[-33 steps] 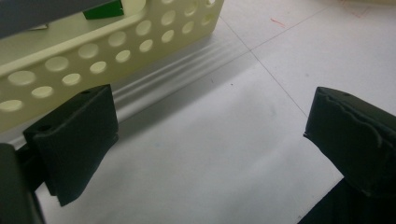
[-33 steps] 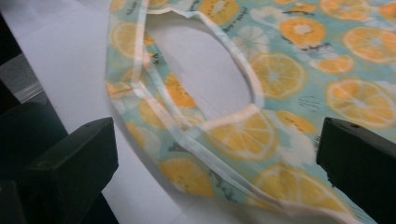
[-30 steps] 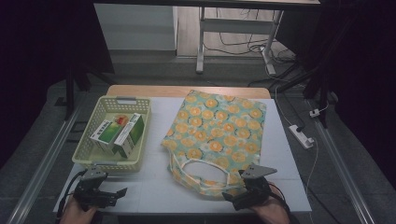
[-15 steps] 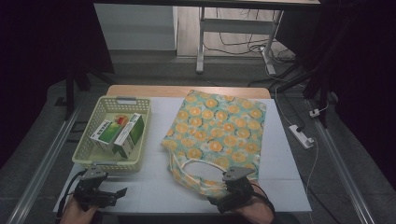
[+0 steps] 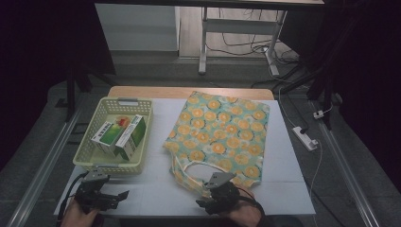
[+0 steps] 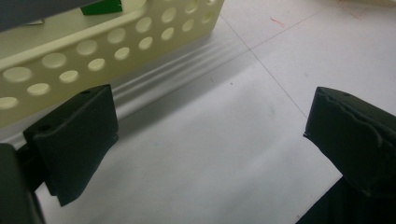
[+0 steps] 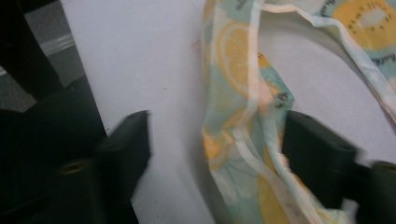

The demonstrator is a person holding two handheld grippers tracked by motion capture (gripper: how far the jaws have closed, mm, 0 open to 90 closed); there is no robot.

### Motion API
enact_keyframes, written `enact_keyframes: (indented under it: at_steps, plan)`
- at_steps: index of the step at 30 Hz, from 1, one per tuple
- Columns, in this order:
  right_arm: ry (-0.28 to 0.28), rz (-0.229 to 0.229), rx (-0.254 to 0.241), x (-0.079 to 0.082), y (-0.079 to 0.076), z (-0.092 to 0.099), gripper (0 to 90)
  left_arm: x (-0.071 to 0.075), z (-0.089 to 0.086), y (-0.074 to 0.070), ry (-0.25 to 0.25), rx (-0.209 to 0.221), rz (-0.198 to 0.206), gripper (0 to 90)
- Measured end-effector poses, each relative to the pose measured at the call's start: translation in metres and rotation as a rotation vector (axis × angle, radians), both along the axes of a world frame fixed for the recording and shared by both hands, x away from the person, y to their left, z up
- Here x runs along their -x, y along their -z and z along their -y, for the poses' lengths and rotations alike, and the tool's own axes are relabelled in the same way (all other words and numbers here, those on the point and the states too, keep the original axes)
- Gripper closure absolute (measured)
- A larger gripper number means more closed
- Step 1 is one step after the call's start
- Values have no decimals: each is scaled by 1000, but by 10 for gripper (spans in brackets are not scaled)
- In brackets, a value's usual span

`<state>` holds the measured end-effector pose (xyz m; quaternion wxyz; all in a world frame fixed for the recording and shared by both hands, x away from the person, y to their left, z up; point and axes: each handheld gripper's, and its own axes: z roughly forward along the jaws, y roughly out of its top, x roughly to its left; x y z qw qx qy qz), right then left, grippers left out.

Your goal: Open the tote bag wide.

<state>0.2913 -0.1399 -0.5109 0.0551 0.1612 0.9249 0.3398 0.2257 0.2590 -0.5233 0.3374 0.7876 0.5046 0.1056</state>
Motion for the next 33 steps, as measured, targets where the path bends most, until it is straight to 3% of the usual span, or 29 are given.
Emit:
enact_keyframes:
  at_steps: [1, 2, 4, 5, 6, 14, 18, 22, 33]
  plan:
    - [0, 0, 0, 0, 0, 0, 433, 0, 0, 0, 1, 0, 0, 25]
    - [-4, 10, 12, 0, 1, -1, 508, 0, 0, 0, 2, -1, 0, 26]
    - [-9, 14, 32, 0, 1, -2, 686, 0, 0, 0, 2, -3, 0, 26]
    - [-14, -5, 42, -1, 0, -2, 844, 0, 0, 0, 2, -4, 0, 26]
    - [-10, -6, 38, -2, -2, -1, 884, 0, 0, 0, 2, -4, 0, 27]
    - [12, -26, -57, -10, -21, 8, 897, 0, 1, 0, 5, -7, 1, 28]
    - [45, -20, -94, -23, -32, 13, 897, 0, 0, 0, 4, -4, -1, 28]
    - [63, -7, -94, -34, -36, 16, 897, 0, 0, 0, 2, -3, -2, 28]
    - [136, -11, -64, -84, -37, 27, 897, -1, 0, 0, 1, -3, -7, 31]
